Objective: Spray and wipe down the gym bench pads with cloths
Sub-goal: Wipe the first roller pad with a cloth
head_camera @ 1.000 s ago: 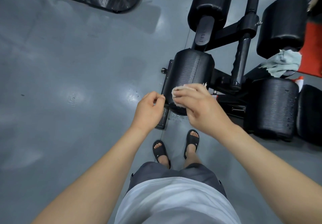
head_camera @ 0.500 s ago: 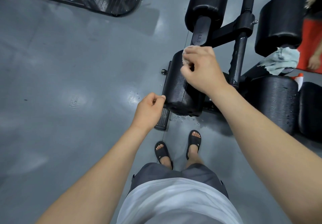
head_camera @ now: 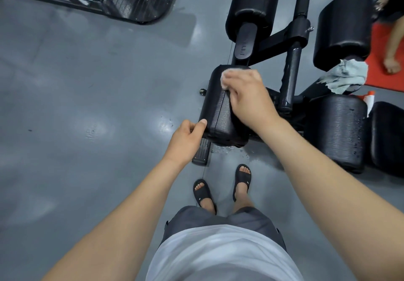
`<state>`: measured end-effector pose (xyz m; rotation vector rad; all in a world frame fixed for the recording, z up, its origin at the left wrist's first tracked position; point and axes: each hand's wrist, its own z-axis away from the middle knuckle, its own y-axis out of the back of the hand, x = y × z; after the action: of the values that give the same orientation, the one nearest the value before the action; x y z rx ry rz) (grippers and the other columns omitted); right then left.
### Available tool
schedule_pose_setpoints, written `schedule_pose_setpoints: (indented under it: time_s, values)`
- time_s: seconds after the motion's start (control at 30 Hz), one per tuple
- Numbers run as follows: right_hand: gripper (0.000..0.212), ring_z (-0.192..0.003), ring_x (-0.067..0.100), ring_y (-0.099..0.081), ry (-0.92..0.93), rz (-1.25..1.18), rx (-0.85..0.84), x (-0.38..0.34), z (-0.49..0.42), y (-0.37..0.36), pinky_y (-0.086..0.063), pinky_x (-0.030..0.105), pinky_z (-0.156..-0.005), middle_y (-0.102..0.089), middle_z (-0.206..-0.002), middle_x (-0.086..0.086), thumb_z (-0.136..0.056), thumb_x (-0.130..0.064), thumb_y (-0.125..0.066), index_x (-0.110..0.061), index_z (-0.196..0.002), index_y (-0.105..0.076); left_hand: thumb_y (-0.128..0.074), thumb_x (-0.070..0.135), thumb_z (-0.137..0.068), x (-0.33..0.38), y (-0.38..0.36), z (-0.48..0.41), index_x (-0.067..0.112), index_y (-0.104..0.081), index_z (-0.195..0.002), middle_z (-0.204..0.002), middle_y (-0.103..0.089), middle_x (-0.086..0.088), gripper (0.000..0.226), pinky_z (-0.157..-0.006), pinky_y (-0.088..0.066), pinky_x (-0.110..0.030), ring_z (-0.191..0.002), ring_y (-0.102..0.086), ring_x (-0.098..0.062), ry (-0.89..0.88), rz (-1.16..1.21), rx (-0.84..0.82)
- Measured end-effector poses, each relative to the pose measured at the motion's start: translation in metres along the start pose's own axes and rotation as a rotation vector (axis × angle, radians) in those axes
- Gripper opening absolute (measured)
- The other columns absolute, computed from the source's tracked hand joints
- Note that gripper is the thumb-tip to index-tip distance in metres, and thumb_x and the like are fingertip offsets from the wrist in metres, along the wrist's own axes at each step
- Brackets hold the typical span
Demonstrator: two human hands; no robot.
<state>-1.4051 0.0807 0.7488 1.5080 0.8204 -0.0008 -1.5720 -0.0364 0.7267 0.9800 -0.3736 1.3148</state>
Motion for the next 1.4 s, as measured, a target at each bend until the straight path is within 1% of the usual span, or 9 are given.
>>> schedule_pose_setpoints:
  time_s: [0.13,0.3,0.53,0.67,0.73,0.93,1.07,1.2,1.4]
  values:
    - [0.028,-0.104,0.032,-0.06,-0.17,-0.024,0.042,0.023,-0.036,-0.002,-0.033,0.018,-0.095,-0.064,-0.096,-0.009,-0.088,-0.001,-0.04,-0.022,-0.085,-0.058,-0.051,0.075,-0.078,-0.005,0.0,-0.001,0.015,-0.057,-0.093,-0.1,-0.068,-0.003,0.062,-0.099,-0.053,-0.048,-0.105,-0.065,-0.02,0.034,0.075,-0.036]
    - [0.026,-0.112,0.025,-0.062,-0.003,-0.078,0.064,-0.004,0.0,0.005,-0.041,0.035,-0.101,-0.069,-0.102,-0.002,-0.083,0.01,-0.051,-0.012,-0.084,-0.065,-0.05,0.078,-0.074,-0.016,-0.003,-0.009,0.011,-0.059,-0.111,-0.118,-0.067,-0.01,0.076,-0.099,-0.055,-0.046,-0.111,-0.066,-0.02,0.111,0.22,-0.109]
    - [0.032,-0.12,0.028,-0.056,0.16,-0.183,-0.075,-0.035,0.086,-0.003,-0.045,0.038,-0.104,-0.067,-0.128,-0.003,-0.084,0.009,-0.056,-0.008,-0.105,-0.074,-0.036,0.065,-0.097,-0.034,-0.012,-0.017,0.023,-0.062,-0.125,-0.12,-0.07,-0.001,0.057,-0.094,-0.054,-0.039,-0.113,-0.066,-0.018,0.203,0.32,-0.185]
    - [0.029,-0.112,0.03,-0.057,0.118,-0.113,-0.016,-0.025,0.064,-0.004,-0.046,0.035,-0.1,-0.066,-0.128,-0.004,-0.087,0.009,-0.058,-0.01,-0.104,-0.071,-0.043,0.034,-0.106,-0.028,-0.009,-0.023,0.023,-0.057,-0.123,-0.117,-0.067,-0.003,0.025,-0.079,-0.053,-0.031,-0.104,-0.066,-0.02,0.138,0.263,-0.05]
    - [0.025,-0.114,0.029,-0.057,0.04,-0.054,0.029,-0.009,0.036,-0.005,-0.045,0.036,-0.099,-0.066,-0.127,-0.009,-0.09,0.002,-0.056,-0.018,-0.098,-0.068,-0.049,0.03,-0.102,-0.023,-0.003,-0.024,0.036,-0.058,-0.119,-0.117,-0.065,0.002,0.02,-0.089,-0.056,-0.037,-0.106,-0.065,-0.019,0.047,0.216,0.043]
    - [0.032,-0.084,0.027,-0.056,-0.105,-0.045,0.045,0.02,-0.036,-0.007,-0.046,0.04,-0.081,-0.051,-0.079,-0.008,-0.077,0.007,-0.04,-0.025,-0.074,-0.044,-0.05,0.044,-0.102,0.003,-0.002,-0.01,0.035,-0.063,-0.127,-0.123,-0.065,0.018,0.029,-0.097,-0.042,-0.02,-0.111,-0.057,0.008,-0.071,0.14,-0.032]
    - [0.025,-0.107,0.025,-0.057,-0.007,-0.065,-0.019,-0.001,-0.005,-0.011,-0.043,0.038,-0.093,-0.066,-0.107,-0.015,-0.086,-0.005,-0.046,-0.025,-0.084,-0.06,-0.042,0.059,-0.1,-0.001,-0.003,-0.013,0.034,-0.062,-0.129,-0.129,-0.063,0.02,0.042,-0.108,-0.043,-0.035,-0.123,-0.054,-0.001,0.043,0.142,-0.103]
    - [0.025,-0.118,0.027,-0.057,0.075,-0.153,-0.036,-0.012,0.041,-0.009,-0.046,0.043,-0.097,-0.067,-0.125,-0.012,-0.089,-0.006,-0.049,-0.018,-0.096,-0.07,-0.035,0.049,-0.107,-0.001,-0.012,-0.016,0.034,-0.066,-0.114,-0.116,-0.069,0.012,0.035,-0.081,-0.052,-0.031,-0.115,-0.062,-0.008,0.097,0.252,-0.147]
    - [0.031,-0.116,0.026,-0.055,0.134,-0.156,0.058,-0.014,0.065,-0.005,-0.046,0.035,-0.102,-0.066,-0.129,-0.003,-0.088,0.009,-0.059,-0.008,-0.109,-0.073,-0.03,0.044,-0.11,-0.005,-0.014,-0.023,0.031,-0.064,-0.114,-0.103,-0.073,0.007,0.037,-0.082,-0.053,-0.032,-0.101,-0.067,-0.009,0.148,0.3,-0.173]
